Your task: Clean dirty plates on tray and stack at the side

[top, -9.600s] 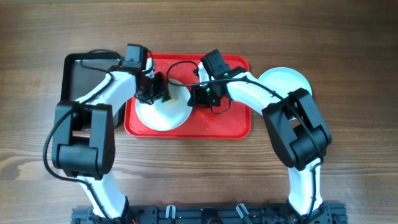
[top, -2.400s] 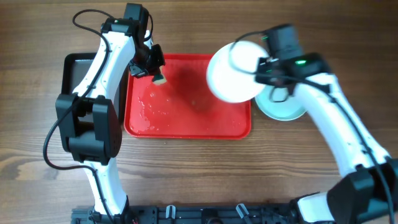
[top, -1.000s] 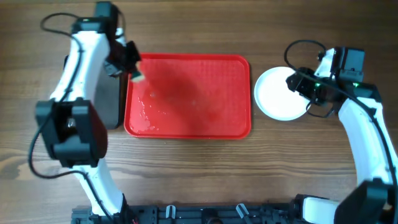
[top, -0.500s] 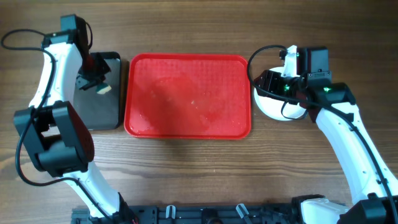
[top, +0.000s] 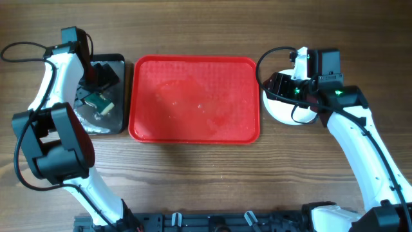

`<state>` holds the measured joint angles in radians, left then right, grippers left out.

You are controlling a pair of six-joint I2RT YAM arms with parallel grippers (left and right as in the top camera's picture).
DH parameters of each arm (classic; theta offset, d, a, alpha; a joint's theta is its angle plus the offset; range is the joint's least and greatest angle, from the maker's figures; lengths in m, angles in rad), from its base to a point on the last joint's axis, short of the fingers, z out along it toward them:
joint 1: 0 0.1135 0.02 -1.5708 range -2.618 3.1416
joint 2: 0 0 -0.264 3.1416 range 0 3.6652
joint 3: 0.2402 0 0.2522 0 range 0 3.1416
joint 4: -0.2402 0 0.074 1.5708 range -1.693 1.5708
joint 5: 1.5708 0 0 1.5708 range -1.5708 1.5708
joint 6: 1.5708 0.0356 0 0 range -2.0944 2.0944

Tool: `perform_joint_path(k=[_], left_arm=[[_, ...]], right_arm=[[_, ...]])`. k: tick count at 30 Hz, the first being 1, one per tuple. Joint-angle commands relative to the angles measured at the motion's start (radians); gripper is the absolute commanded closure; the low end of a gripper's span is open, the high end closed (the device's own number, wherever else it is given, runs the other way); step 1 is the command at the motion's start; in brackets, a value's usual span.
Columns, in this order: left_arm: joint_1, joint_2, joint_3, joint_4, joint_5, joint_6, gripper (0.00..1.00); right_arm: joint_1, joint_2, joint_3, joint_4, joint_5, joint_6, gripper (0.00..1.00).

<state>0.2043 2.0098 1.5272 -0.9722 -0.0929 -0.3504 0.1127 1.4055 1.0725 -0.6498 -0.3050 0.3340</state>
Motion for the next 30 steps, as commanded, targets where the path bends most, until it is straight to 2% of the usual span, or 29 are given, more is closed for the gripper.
perform_joint_path(k=[1, 7, 11, 15, 16, 17, 18, 21, 23, 27, 28, 30], left_arm=[[0.003, -0.055, 0.063, -0.047, -0.001, -0.028, 0.00], [0.000, -0.204, 0.216, -0.178, 0.110, -0.028, 0.00], [0.000, -0.346, 0.229, -0.192, 0.246, -0.028, 0.00], [0.001, -0.454, 0.229, -0.192, 0.257, -0.027, 0.00], [0.001, -0.471, 0.229, -0.192, 0.257, -0.027, 0.00], [0.001, -0.483, 0.229, -0.192, 0.257, -0.027, 0.00], [0.001, -0.494, 0.229, -0.192, 0.257, -0.027, 0.00], [0.001, -0.506, 0.229, -0.193, 0.257, -0.027, 0.00], [0.001, -0.505, 0.229, -0.192, 0.257, -0.027, 0.00], [0.001, -0.503, 0.229, -0.192, 0.257, -0.027, 0.00], [0.001, -0.503, 0.229, -0.192, 0.257, -0.027, 0.00], [0.001, -0.503, 0.229, -0.192, 0.257, -0.027, 0.00]], right_arm=[[0.002, 0.001, 0.017, 0.005, 0.020, -0.020, 0.37], [0.002, -0.011, 0.030, 0.003, 0.019, -0.020, 0.37], [0.002, -0.057, 0.084, -0.039, 0.020, -0.024, 0.37], [0.002, -0.130, 0.187, -0.098, 0.020, -0.045, 0.32], [0.002, -0.151, 0.209, -0.114, 0.016, -0.042, 0.30], [0.002, -0.174, 0.235, -0.131, 0.002, -0.042, 0.22], [0.002, -0.200, 0.259, -0.146, -0.023, -0.043, 0.00], [0.002, -0.285, 0.298, -0.151, -0.135, -0.036, 0.00], [0.002, -0.345, 0.298, -0.138, -0.190, 0.036, 0.00], [0.002, -0.428, 0.298, -0.149, -0.203, 0.373, 0.00], [0.002, -0.444, 0.298, -0.161, -0.189, 0.421, 0.00], [0.002, -0.467, 0.298, -0.192, -0.142, 0.430, 0.00]])
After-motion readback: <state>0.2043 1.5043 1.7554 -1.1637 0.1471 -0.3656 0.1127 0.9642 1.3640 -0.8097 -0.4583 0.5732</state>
